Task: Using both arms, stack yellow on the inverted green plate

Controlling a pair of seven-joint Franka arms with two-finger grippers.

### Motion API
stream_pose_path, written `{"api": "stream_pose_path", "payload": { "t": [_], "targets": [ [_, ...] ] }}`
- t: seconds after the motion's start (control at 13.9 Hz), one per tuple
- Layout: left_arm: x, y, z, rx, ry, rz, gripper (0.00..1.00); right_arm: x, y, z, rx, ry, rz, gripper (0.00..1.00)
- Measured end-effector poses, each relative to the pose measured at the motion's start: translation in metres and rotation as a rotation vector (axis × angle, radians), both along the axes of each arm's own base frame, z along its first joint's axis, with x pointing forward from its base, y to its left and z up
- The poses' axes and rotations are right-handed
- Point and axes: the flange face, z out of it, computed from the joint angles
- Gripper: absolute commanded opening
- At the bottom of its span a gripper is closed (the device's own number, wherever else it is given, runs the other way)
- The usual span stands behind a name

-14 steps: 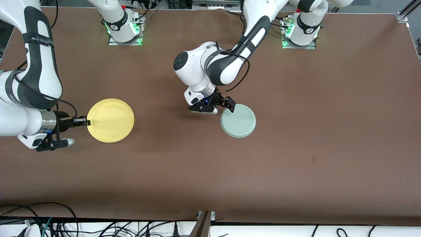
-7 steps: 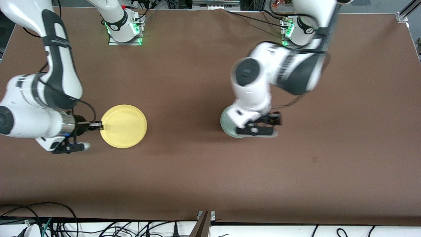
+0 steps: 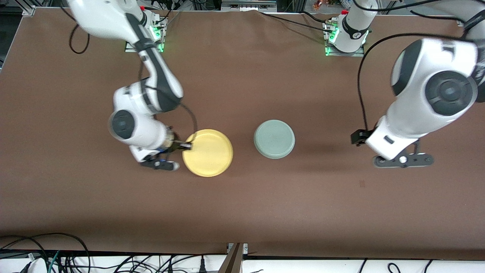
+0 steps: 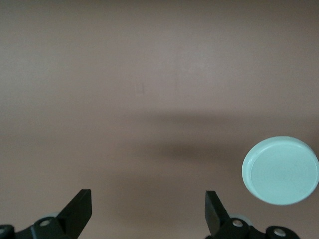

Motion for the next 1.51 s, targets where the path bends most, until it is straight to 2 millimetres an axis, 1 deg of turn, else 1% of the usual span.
{"api": "stream_pose_path", "payload": {
  "t": [0.14,0.22,0.29,0.36,0.5,0.58,0.65,0.72,0.79,0.86,0.94,1.01,1.15,1.29,1.37,1.44,1.51],
  "targets": [
    [-0.013,0.018,0.026,-0.013,0.004,-0.013,1.00,-0.032,0.076,-0.020,0.013,-0.032,-0.085,0.00],
    [-0.020,0.028,0.037,-0.029,0.005,-0.035,1.00,-0.047,0.105,-0.028,0.022,-0.042,-0.116,0.00],
    [-0.028,0.039,0.046,-0.064,0.008,-0.055,1.00,-0.059,0.128,-0.033,0.035,-0.055,-0.141,0.00],
    [-0.035,0.054,0.053,-0.095,0.011,-0.061,1.00,-0.067,0.146,-0.038,0.049,-0.067,-0.166,0.00],
    [-0.055,0.086,0.064,-0.130,-0.015,-0.045,1.00,-0.080,0.174,-0.045,0.069,-0.077,-0.210,0.00],
    [-0.067,0.100,0.067,-0.135,-0.047,-0.033,1.00,-0.091,0.188,-0.054,0.073,-0.078,-0.219,0.00],
    [-0.081,0.108,0.069,-0.136,-0.070,-0.026,1.00,-0.103,0.201,-0.066,0.077,-0.080,-0.224,0.00],
    [-0.094,0.112,0.071,-0.133,-0.085,-0.022,1.00,-0.115,0.212,-0.079,0.077,-0.080,-0.227,0.00],
    [-0.104,0.115,0.072,-0.115,-0.095,-0.025,1.00,-0.122,0.218,-0.088,0.075,-0.081,-0.227,0.00],
    [-0.110,0.117,0.070,-0.077,-0.095,-0.032,1.00,-0.125,0.221,-0.093,0.074,-0.083,-0.225,0.20],
    [-0.114,0.118,0.065,-0.058,-0.087,-0.037,1.00,-0.124,0.221,-0.093,0.075,-0.085,-0.226,0.97],
    [-0.114,0.117,0.057,-0.065,-0.077,-0.037,1.00,-0.121,0.220,-0.090,0.077,-0.091,-0.229,1.00],
    [-0.114,0.119,0.045,-0.138,-0.067,-0.009,1.00,-0.112,0.215,-0.084,0.077,-0.103,-0.236,1.00],
    [-0.111,0.131,0.045,-0.158,-0.088,0.009,1.00,-0.100,0.205,-0.074,0.058,-0.095,-0.230,1.00],
    [-0.110,0.135,0.047,-0.158,-0.098,0.009,1.00,-0.093,0.197,-0.065,0.041,-0.084,-0.220,1.00],
    [-0.110,0.136,0.047,-0.158,-0.101,0.008,1.00,-0.082,0.185,-0.052,0.024,-0.071,-0.215,1.00],
    [-0.110,0.135,0.048,-0.158,-0.103,0.007,1.00,-0.070,0.169,-0.034,0.007,-0.059,-0.222,1.00]
  ]
}}
